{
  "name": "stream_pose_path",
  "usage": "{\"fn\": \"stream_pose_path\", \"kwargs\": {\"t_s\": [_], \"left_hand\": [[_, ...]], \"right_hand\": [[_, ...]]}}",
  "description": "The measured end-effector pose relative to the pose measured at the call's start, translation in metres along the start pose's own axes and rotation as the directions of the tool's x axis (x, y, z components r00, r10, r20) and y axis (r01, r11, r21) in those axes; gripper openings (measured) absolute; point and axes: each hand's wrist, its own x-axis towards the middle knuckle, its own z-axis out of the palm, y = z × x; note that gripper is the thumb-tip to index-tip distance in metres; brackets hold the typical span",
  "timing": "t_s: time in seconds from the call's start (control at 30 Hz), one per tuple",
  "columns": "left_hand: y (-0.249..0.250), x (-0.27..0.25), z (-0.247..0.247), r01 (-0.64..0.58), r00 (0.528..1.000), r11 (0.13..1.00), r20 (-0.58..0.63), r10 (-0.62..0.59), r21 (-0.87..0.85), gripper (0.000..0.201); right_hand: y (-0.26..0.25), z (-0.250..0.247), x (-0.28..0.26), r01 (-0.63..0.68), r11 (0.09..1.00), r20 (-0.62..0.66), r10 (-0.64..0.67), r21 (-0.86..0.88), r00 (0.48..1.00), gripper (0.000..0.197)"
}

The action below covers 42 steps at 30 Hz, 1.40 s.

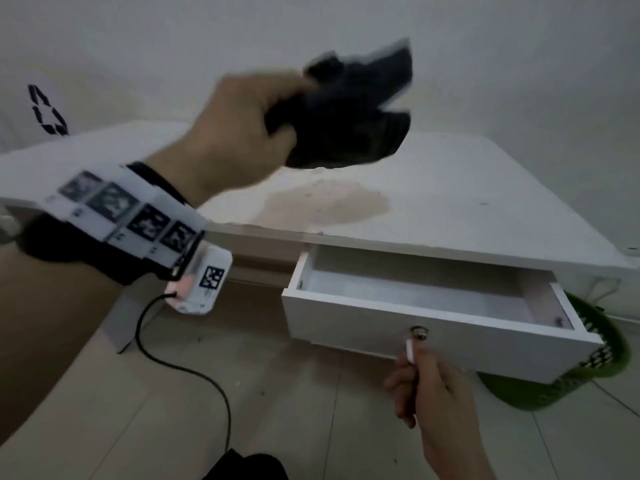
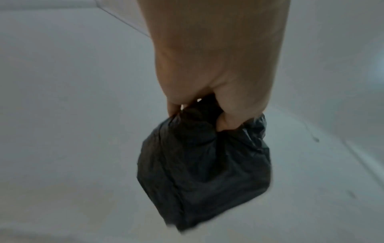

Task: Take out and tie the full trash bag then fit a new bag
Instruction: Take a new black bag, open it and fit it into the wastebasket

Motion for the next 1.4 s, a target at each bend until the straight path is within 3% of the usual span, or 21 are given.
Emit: {"fn": "stream_pose_path", "kwargs": {"t_s": [0.07,0.13,0.17,0.47,0.73,0.8,0.9,1.0,1.1,1.2,1.27,1.3,1.4], "left_hand": [[-0.012,-0.012,0.028,0.039,0.967,0.991,0.246,-0.069,0.126,0.047],[-0.022,-0.027,0.055,0.106,0.835,0.975,0.515,-0.194,0.196,0.047],[-0.026,-0.033,0.063,0.129,0.790,0.968,0.567,-0.231,0.215,0.050],[-0.036,-0.037,0.068,0.127,0.799,0.971,0.560,-0.220,0.200,0.056],[-0.042,-0.037,0.071,0.108,0.818,0.965,0.530,-0.222,0.238,0.056],[-0.045,-0.041,0.073,0.123,0.828,0.971,0.518,-0.215,0.206,0.056],[-0.045,-0.045,0.074,0.169,0.844,0.981,0.500,-0.195,0.096,0.055],[-0.039,-0.044,0.070,0.261,0.797,0.960,0.540,-0.272,0.098,0.052],[-0.026,-0.052,0.049,0.349,0.751,0.936,0.585,-0.306,0.042,0.050],[0.002,-0.075,0.015,0.468,0.727,0.882,0.590,-0.351,-0.053,0.048],[0.045,-0.087,-0.006,0.517,0.700,0.846,0.633,-0.331,-0.130,0.047],[0.071,-0.089,-0.013,0.546,0.669,0.819,0.679,-0.301,-0.175,0.046],[0.151,-0.074,-0.014,0.643,0.513,0.721,0.844,-0.155,-0.259,0.047]], "right_hand": [[-0.007,0.005,0.005,0.008,1.000,-0.008,-0.008,-0.001,1.000,0.043],[-0.015,0.012,0.014,0.001,1.000,-0.015,-0.001,0.001,1.000,0.041],[-0.018,0.016,0.021,-0.002,1.000,-0.023,0.002,0.000,1.000,0.041],[-0.048,0.047,0.118,0.011,0.999,-0.129,-0.005,0.045,0.992,0.031],[-0.041,0.046,0.136,0.041,0.998,-0.098,-0.037,0.040,0.995,0.033],[-0.032,0.042,0.131,0.042,0.999,-0.080,-0.040,0.020,0.996,0.045],[-0.015,0.028,0.100,-0.066,0.991,-0.059,0.060,-0.114,0.996,0.056],[-0.023,0.006,0.053,-0.197,0.944,-0.066,0.186,-0.266,0.980,0.045],[-0.063,-0.020,0.001,-0.276,0.874,-0.066,0.273,-0.400,0.960,0.030],[-0.108,-0.054,-0.062,-0.386,0.761,-0.100,0.395,-0.521,0.913,0.028],[-0.129,-0.082,-0.107,-0.523,0.646,-0.164,0.532,-0.556,0.831,0.030],[-0.136,-0.099,-0.128,-0.594,0.577,-0.203,0.599,-0.561,0.774,0.031],[-0.140,-0.160,-0.182,-0.779,0.398,-0.331,0.741,-0.484,0.584,0.033]]}}
